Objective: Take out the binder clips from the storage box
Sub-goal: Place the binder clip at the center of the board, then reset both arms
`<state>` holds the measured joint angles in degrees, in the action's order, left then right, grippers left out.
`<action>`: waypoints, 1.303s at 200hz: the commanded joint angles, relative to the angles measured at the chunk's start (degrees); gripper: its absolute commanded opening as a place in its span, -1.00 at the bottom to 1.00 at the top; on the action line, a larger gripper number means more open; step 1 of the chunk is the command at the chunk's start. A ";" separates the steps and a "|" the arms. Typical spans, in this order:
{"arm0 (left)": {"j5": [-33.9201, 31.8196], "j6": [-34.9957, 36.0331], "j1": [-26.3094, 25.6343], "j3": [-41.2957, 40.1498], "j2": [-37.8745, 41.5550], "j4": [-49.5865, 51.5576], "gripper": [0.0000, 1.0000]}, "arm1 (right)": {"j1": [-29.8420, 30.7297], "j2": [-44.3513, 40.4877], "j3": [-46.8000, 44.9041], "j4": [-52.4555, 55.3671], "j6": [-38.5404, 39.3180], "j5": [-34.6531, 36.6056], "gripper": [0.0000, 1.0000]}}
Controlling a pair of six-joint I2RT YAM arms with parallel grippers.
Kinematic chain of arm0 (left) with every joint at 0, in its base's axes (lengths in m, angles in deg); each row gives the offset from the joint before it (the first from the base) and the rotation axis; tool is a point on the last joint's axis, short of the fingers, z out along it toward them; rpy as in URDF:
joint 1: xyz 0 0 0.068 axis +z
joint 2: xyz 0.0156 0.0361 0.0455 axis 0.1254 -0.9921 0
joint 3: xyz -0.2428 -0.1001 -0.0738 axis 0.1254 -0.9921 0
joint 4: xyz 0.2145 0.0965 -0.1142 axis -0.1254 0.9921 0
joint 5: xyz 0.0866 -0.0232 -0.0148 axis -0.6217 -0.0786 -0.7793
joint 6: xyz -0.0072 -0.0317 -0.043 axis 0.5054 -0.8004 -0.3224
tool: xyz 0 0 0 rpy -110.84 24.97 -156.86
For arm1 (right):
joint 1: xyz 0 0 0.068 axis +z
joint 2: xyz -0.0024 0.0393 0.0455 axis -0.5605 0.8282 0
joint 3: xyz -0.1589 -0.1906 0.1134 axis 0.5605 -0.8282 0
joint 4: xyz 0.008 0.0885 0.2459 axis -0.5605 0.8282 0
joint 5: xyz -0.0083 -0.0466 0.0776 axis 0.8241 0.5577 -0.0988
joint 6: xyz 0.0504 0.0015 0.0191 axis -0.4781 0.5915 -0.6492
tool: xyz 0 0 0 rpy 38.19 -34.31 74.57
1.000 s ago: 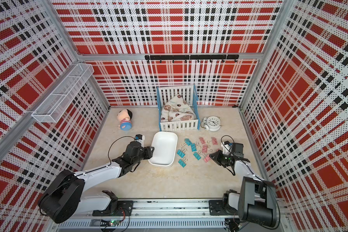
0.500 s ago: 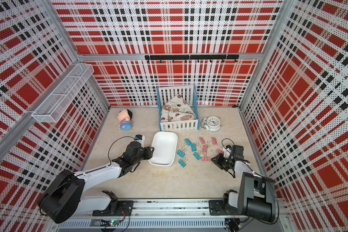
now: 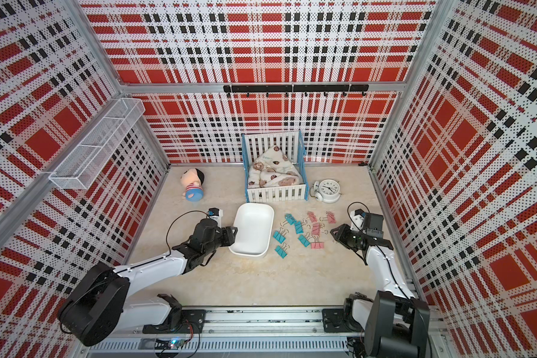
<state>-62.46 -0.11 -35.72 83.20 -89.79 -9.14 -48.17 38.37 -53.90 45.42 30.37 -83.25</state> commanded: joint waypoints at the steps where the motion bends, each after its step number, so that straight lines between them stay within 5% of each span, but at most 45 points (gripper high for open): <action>1: -1.14 0.32 0.37 -0.58 1.88 1.07 0.05 | -0.59 -0.95 2.53 2.95 1.76 2.17 -0.40; 100: -8.75 1.43 1.65 0.87 12.13 6.16 0.06 | -0.42 2.57 5.62 -4.22 3.63 4.89 -0.37; 134: -11.32 1.38 3.86 0.39 14.90 5.99 0.14 | -0.29 3.03 5.84 -6.57 4.67 6.61 0.25; 153: -12.19 1.01 4.92 -0.17 15.93 5.62 0.16 | -0.24 3.11 6.18 -7.50 5.34 7.44 0.41; 161: -12.48 0.77 5.25 -0.34 16.17 5.34 0.17 | -0.25 3.45 6.45 -7.78 5.60 7.62 0.98; 220: -18.50 1.82 7.25 0.48 16.92 5.73 0.32 | -0.25 6.72 7.16 -12.10 6.17 8.86 1.00; 242: -24.29 1.44 8.59 0.06 18.91 6.05 0.43 | -0.25 7.35 7.26 -14.86 6.81 10.59 1.00; 250: -26.31 1.38 9.03 -0.82 20.26 5.69 0.98 | -0.16 7.85 7.23 -15.73 7.50 11.61 1.00; 260: -28.59 1.50 9.63 -2.19 22.08 4.79 0.98 | -0.15 8.75 6.86 -17.09 8.30 13.00 1.00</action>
<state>-82.85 1.13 -27.59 82.64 -71.63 -3.13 -48.20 45.56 -48.11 33.29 36.47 -73.86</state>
